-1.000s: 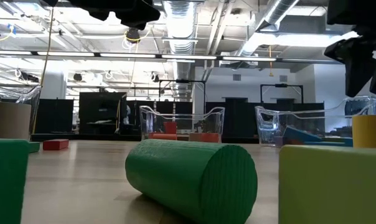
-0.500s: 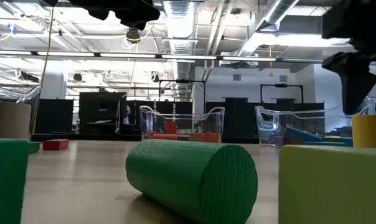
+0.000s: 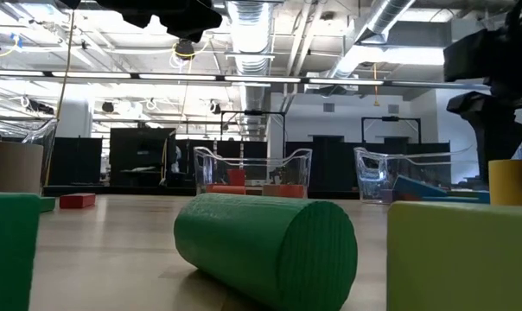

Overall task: Sort blocks by size
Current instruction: Put the yellow cylindrical block into the left transparent bin

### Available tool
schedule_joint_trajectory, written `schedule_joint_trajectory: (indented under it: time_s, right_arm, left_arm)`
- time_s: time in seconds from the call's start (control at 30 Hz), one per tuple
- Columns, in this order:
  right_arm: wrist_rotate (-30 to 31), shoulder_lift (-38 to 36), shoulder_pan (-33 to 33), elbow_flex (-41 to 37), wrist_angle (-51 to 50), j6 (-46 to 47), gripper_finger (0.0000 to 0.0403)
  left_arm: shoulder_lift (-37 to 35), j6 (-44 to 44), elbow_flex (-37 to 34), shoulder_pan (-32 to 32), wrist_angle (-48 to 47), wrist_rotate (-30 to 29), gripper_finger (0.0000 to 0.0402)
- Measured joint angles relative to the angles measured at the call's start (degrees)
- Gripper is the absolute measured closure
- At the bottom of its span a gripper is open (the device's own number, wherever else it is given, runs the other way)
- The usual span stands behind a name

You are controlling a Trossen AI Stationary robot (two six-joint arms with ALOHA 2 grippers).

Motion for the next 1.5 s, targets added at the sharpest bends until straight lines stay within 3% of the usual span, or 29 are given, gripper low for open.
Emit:
schedule_joint_trajectory:
  time_s: [0.3,0.57,0.7,1.03,1.23,1.5]
  right_arm:
    - [0.1,-0.3,0.0,0.1,0.7,-0.4,0.0251]
    - [0.4,-0.1,-0.3,1.1,0.2,-0.4,0.0250]
    - [3.4,-0.1,-0.9,3.7,0.9,-2.0,0.0243]
    - [11.1,-0.1,-4.3,13.4,15.1,-25.9,0.0246]
    - [9.4,1.5,-8.2,18.1,23.2,-40.3,0.0246]
    - [4.4,8.9,-11.6,25.1,19.4,-45.5,0.0246]
  left_arm:
    - [0.0,0.0,0.0,0.0,0.0,0.0,0.0210]
    - [0.0,0.0,0.0,0.0,0.0,0.0,0.0210]
    - [0.0,0.2,0.0,0.0,0.0,0.0,0.0210]
    - [0.0,-1.6,0.0,0.7,4.6,0.0,0.0210]
    - [3.5,-6.9,0.0,3.4,10.1,3.3,0.0210]
    - [5.8,-12.3,0.1,8.3,12.9,6.7,0.0210]
